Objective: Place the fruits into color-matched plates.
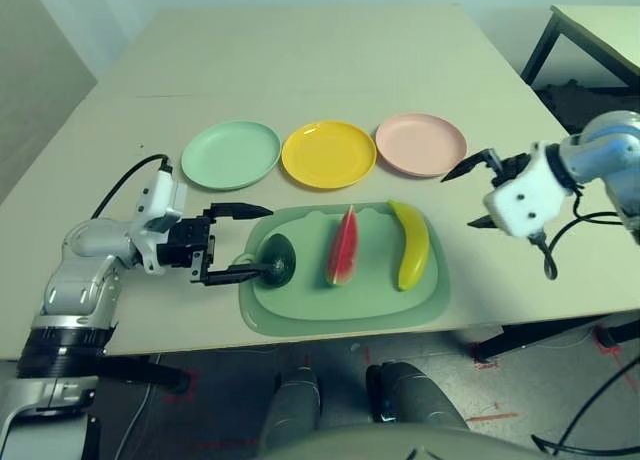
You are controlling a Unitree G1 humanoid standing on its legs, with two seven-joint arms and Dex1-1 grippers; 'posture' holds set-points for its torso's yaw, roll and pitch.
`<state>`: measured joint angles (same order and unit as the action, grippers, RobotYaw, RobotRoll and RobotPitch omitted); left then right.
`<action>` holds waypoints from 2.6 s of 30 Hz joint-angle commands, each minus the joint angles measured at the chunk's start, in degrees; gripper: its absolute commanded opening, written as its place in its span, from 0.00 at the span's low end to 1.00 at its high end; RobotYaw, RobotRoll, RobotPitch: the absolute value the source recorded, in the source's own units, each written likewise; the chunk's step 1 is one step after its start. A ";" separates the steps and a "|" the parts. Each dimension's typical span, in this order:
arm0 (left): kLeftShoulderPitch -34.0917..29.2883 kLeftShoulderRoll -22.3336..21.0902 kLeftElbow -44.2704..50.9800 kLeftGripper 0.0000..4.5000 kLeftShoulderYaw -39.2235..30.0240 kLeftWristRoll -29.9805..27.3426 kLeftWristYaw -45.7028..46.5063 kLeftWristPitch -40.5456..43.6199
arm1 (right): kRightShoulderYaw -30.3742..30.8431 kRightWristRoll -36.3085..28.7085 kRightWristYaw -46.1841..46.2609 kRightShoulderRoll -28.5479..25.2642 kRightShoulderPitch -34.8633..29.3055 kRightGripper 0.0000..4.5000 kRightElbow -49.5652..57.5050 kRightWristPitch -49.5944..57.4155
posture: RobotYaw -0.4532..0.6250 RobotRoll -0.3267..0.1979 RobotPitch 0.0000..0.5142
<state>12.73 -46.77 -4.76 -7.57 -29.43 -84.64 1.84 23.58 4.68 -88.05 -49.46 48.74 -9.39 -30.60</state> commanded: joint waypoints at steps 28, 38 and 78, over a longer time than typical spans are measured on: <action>-0.42 -0.12 3.27 1.00 -0.33 -0.75 1.81 2.07 | 13.62 15.56 0.19 13.25 4.86 0.99 -13.01 -6.55 | 0.43 0.62 0.18; -1.05 -0.63 4.27 1.00 -0.97 -1.44 2.90 2.45 | 15.27 17.55 0.97 13.50 3.93 0.95 -14.57 -7.93 | 0.44 0.62 0.17; -1.15 0.08 3.62 1.00 -3.43 -1.10 15.37 8.36 | 14.77 28.91 32.99 33.15 34.55 0.37 -56.00 -12.26 | 0.47 0.62 0.18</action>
<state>12.13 -46.49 -2.10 -10.32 -31.44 -70.02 9.53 37.36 31.48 -58.58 -17.22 81.94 -62.88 -42.97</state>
